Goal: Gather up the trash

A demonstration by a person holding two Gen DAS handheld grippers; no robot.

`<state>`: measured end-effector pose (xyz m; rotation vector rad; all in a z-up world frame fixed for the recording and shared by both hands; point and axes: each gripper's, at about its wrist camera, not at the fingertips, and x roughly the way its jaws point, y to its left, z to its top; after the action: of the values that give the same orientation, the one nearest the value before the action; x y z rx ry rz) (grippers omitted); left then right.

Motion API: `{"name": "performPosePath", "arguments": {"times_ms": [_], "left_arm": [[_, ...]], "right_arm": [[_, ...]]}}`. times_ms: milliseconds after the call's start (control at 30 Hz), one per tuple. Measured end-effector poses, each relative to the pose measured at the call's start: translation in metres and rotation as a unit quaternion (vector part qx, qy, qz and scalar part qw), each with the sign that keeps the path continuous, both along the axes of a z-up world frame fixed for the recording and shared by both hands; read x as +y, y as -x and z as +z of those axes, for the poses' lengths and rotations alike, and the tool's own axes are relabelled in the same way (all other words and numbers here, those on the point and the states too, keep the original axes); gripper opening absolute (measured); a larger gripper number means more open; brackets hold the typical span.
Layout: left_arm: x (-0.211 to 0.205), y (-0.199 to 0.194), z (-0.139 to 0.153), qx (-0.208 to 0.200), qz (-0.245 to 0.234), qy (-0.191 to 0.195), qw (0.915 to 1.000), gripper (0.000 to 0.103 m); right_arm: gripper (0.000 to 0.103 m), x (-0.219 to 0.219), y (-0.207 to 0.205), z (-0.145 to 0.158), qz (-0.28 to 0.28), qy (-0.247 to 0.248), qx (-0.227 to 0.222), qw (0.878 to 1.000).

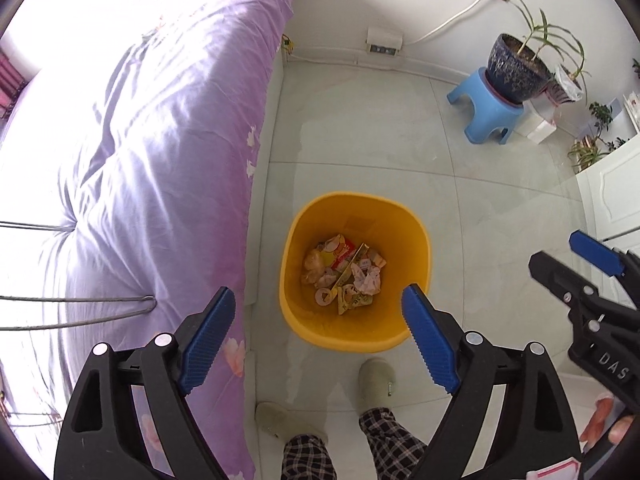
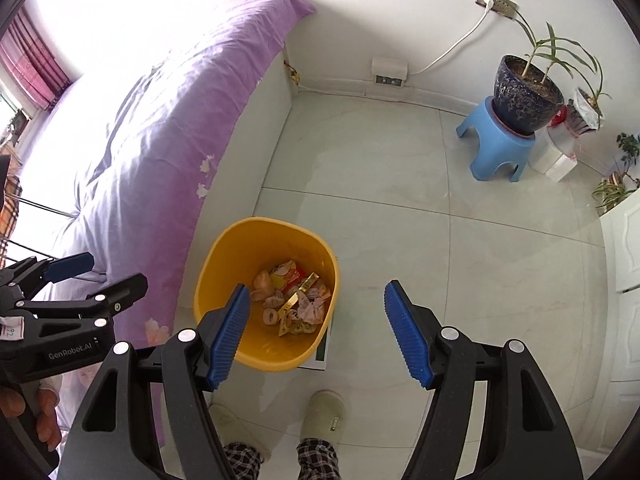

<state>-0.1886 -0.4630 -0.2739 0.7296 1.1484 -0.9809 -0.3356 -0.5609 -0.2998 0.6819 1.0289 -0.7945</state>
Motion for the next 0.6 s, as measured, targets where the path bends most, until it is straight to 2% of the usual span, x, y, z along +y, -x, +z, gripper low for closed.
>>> {"name": "performPosePath", "arguments": {"times_ms": [233,500,600], "left_arm": [[0.013,0.004,0.032,-0.001,0.017,0.018,0.9997,0.086],[0.014,0.006,0.049,-0.016,0.020,0.024,0.9994,0.086],[0.013,0.006,0.055,-0.015,0.024,0.029,0.9992,0.089]], "right_arm": [[0.070,0.013,0.012,0.025,-0.002,-0.003,-0.008,1.000],[0.070,0.020,0.015,0.038,0.001,-0.005,-0.014,1.000],[0.070,0.020,0.014,0.042,0.001,-0.004,-0.017,1.000]]}}
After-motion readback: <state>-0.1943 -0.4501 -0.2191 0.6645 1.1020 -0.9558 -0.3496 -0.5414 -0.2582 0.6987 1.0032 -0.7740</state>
